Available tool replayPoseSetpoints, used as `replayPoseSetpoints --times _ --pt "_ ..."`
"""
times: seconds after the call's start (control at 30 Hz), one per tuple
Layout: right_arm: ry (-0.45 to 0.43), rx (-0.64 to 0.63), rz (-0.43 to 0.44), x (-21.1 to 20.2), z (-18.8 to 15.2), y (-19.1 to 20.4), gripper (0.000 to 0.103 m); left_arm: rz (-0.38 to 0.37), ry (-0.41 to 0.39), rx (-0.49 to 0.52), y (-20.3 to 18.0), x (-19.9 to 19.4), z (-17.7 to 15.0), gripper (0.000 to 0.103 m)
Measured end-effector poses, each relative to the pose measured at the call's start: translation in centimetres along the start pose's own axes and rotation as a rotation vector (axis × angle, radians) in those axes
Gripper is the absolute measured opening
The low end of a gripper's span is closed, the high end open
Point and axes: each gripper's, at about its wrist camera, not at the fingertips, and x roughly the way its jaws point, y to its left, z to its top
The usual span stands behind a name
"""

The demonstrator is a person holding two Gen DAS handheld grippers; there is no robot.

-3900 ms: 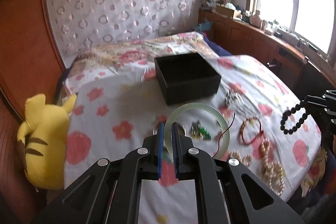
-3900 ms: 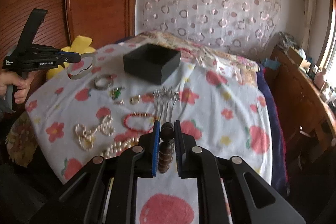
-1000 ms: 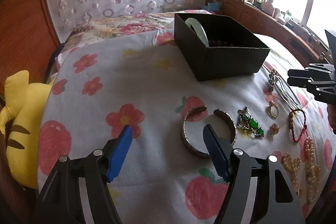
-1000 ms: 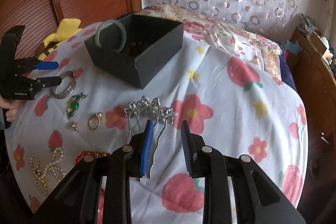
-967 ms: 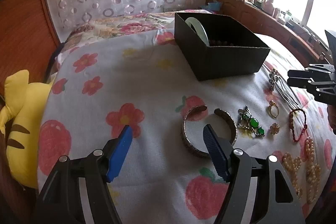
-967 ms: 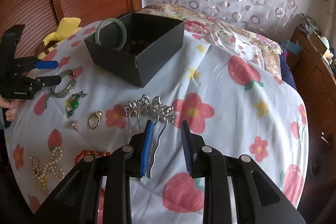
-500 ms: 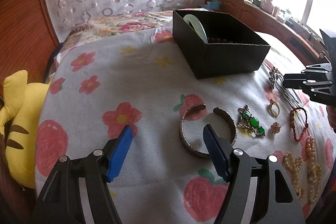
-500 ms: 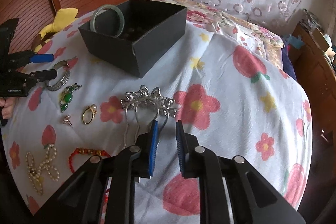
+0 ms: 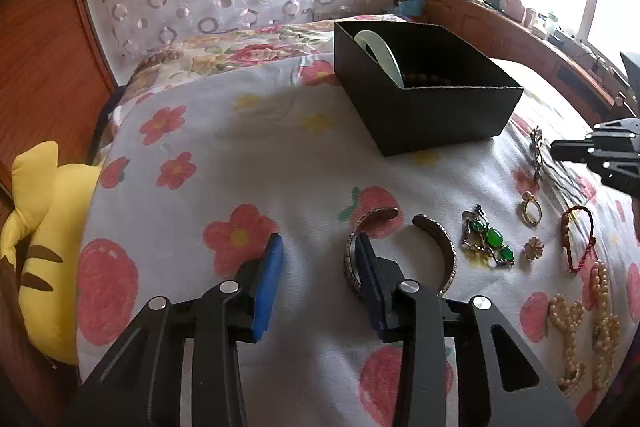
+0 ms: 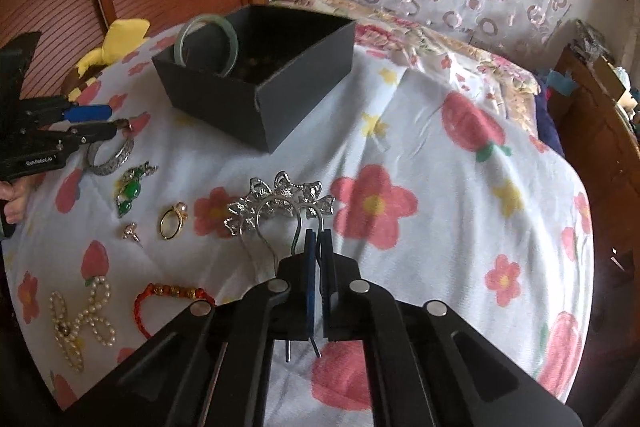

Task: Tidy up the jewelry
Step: 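Grasp the silver cuff with the left tool while the right tool grasps the silver hair comb, then lower the cuff into the black box with the left tool while the right tool places the comb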

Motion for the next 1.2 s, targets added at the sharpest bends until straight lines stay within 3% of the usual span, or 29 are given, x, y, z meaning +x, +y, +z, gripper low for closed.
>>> replayPoseSetpoints --times 0.07,0.27,0.47,0.73,1.2 --pt "-0.017 0.002 -0.006 -0.6 0.1 -0.3 0.002 -0.002 0.004 0.001 -0.1 0.0 0.1 0.033" --pt "-0.058 -0.002 -0.029 -2.3 0.5 -0.9 0.002 -0.032 0.009 0.023 -0.8 0.0 0.2 0.005" --pt "-0.076 -0.018 -0.038 -3.1 0.6 -0.9 0.001 -0.018 0.01 0.048 -1.3 -0.3 0.1 0.004" --pt "-0.098 -0.057 -0.034 -3.9 0.8 0.1 0.001 -0.024 -0.074 0.011 -0.8 -2.8 0.9 0.003" --pt "-0.178 -0.139 -0.072 -7.4 4.3 1.3 0.001 -0.057 -0.201 0.044 -3.5 -4.9 7.7 0.003"
